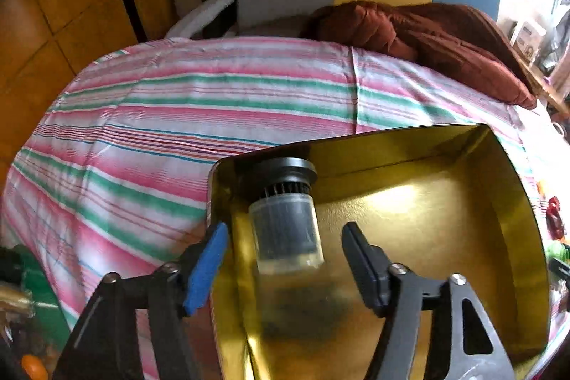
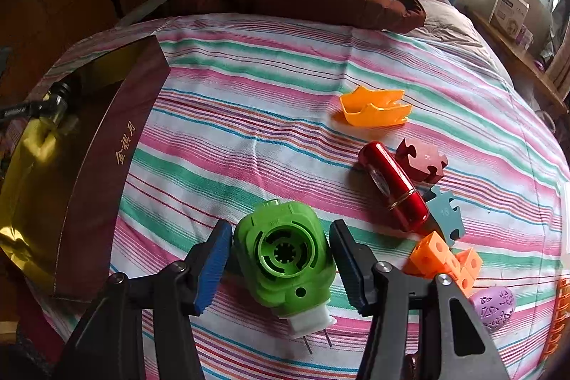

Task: Organize rigid objects
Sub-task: 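Set the cylinder in the tray with left tool while right tool nears green piece, then close the right tool on the green plug-shaped piece, then carry the green piece into the tray beside the cylinder and open the right tool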

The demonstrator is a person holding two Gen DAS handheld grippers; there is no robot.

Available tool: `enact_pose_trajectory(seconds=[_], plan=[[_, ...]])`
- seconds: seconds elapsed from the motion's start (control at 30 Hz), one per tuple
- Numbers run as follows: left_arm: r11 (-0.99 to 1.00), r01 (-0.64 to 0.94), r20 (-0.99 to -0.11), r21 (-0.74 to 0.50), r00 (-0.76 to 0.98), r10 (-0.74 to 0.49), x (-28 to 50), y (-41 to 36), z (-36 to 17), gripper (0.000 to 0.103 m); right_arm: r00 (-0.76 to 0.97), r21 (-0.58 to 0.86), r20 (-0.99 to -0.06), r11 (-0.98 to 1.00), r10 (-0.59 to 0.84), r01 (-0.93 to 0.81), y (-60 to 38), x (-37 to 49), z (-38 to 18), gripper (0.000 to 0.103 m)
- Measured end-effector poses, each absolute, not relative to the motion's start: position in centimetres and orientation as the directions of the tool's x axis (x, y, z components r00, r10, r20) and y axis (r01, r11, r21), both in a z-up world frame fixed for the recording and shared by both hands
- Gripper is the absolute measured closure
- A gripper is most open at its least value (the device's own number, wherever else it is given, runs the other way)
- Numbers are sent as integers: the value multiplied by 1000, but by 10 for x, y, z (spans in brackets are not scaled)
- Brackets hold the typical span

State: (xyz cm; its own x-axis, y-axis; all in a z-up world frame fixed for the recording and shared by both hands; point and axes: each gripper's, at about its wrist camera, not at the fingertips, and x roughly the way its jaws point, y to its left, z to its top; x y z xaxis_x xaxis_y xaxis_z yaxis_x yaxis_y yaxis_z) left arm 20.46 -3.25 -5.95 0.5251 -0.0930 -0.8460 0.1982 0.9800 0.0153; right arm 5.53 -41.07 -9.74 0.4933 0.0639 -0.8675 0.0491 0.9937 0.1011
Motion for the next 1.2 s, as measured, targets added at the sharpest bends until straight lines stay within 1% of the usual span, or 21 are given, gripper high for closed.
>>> enact_pose_trajectory(seconds=[0.03,0.1,0.2,0.37,0.5,0.57,0.63,0.67,0.7,0.77,0.97,1.07,1.13,1.2], plan=[[980,197,-840,6,533,-102,197,-31,-55,34,493,113,-867,992,74,49,-413,55,-97,44],[982,190,-829,-10,548,-115,184,-27,-47,34,496,132,-864,990,86,58,-417,55,-97,37],[980,185,-816,-72,554,-165,159,-20,-36,34,487,162,-867,984,109,68,-423,56,-99,34],[970,205,-793,-132,565,-228,117,-11,-24,33,486,138,-869,989,97,49,-423,55,-96,32],[968,203,-790,-145,565,-237,89,-5,-23,32,465,121,-881,992,90,39,-425,56,-101,27],[967,202,-792,-155,559,-244,80,-3,-25,32,452,111,-888,993,84,33,-424,58,-106,27],[966,199,-794,-163,555,-248,69,-2,-27,32,449,79,-892,997,58,26,-418,59,-108,28],[966,198,-796,-168,551,-251,65,-1,-29,32,444,85,-893,996,71,10,-415,59,-109,42],[965,199,-800,-169,544,-252,59,-1,-32,32,436,77,-897,997,71,-5,-411,59,-110,47],[968,197,-800,-154,551,-240,52,-1,-34,32,445,24,-895,1000,27,-12,-404,57,-111,48],[979,154,-801,-131,565,-196,37,11,-42,32,443,42,-896,999,28,23,-403,55,-113,48],[984,133,-798,-119,577,-174,34,22,-44,32,436,54,-900,996,20,67,-403,54,-113,48],[986,117,-797,-116,581,-163,32,30,-45,32,441,65,-897,993,16,97,-402,57,-104,48],[988,100,-794,-119,588,-155,31,38,-47,32,482,96,-876,989,29,116,-399,54,-84,48]])
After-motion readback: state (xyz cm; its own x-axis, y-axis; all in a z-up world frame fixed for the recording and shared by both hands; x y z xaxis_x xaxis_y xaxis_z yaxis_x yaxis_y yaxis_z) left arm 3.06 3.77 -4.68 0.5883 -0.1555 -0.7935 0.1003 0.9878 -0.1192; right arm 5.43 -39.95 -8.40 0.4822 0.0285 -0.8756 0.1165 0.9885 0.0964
